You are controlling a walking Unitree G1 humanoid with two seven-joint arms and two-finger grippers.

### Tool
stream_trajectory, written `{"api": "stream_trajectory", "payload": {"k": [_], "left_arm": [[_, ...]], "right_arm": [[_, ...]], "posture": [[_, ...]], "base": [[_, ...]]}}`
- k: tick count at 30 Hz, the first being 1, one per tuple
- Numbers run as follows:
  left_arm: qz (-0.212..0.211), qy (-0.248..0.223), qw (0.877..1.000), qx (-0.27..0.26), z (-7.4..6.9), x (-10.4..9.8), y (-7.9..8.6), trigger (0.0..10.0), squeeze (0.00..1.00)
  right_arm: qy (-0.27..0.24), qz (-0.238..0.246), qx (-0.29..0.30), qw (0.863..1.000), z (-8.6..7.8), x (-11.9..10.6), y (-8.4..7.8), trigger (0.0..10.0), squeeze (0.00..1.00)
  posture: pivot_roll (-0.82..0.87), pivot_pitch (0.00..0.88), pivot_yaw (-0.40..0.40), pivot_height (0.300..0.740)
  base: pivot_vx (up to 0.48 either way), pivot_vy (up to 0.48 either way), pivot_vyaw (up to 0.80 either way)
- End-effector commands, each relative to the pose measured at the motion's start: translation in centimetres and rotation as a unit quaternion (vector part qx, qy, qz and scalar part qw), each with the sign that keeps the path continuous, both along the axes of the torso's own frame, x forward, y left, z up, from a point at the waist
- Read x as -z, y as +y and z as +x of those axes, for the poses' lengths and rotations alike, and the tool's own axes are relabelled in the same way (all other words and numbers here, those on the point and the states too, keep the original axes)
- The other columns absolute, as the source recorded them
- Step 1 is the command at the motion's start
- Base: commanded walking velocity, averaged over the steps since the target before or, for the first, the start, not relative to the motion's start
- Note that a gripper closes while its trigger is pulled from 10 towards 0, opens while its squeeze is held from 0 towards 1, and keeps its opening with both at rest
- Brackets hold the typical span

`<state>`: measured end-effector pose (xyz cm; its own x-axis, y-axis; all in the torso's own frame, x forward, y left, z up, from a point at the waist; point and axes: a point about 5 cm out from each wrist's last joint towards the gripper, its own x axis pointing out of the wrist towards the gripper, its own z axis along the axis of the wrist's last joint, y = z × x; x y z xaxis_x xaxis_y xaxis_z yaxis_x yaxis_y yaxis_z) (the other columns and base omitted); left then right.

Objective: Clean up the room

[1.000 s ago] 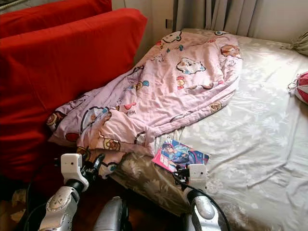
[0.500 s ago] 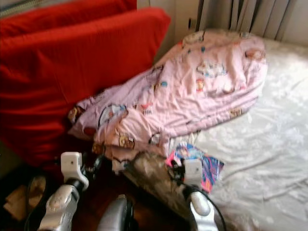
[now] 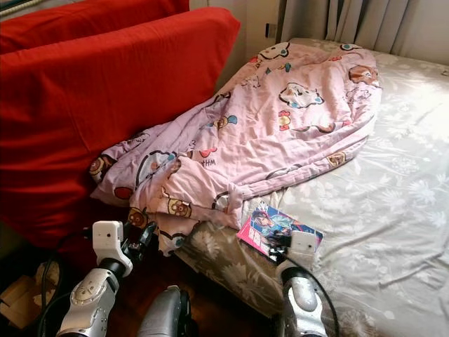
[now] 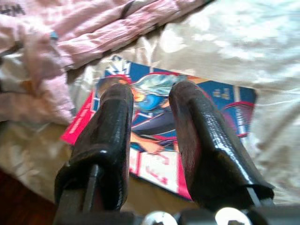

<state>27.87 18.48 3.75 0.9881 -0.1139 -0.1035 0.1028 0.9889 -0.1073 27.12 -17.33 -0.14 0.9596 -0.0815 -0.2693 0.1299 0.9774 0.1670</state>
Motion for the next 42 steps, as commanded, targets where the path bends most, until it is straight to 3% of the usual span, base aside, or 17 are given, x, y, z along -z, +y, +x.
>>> {"api": "stream_trajectory", "payload": {"k": [1, 10, 32, 42], "left_arm": [[0.0, 0.006, 1.0, -0.007, -0.2, 0.2, 0.4, 10.0, 0.0], [-0.004, 0.003, 1.0, -0.012, 0.1, 0.0, 0.3, 10.0, 0.0], [0.006, 0.004, 1.0, -0.009, -0.1, 0.0, 0.4, 10.0, 0.0], [0.016, -0.002, 1.0, -0.017, 0.1, -0.5, 1.4, 10.0, 0.0]], "right_arm": [[-0.009, -0.001, 0.005, 1.0, 0.0, -0.1, 0.0, 10.0, 0.0], [-0.022, 0.004, 0.016, 1.0, 0.3, -0.7, -0.4, 10.0, 0.0], [-0.011, -0.001, 0.031, 0.999, 1.1, -1.0, -1.2, 10.0, 0.0], [-0.008, 0.012, 0.016, 1.0, 1.7, -1.2, -0.9, 10.0, 0.0]], "posture": [[0.06, 0.131, 0.074, 0.634], [0.06, 0.135, 0.063, 0.634], [0.07, 0.152, 0.07, 0.634], [0.08, 0.186, 0.078, 0.634]], "base": [[0.0, 0.0, 0.0], [0.0, 0.0, 0.0], [0.233, 0.0, 0.0], [0.0, 0.0, 0.0]]}}
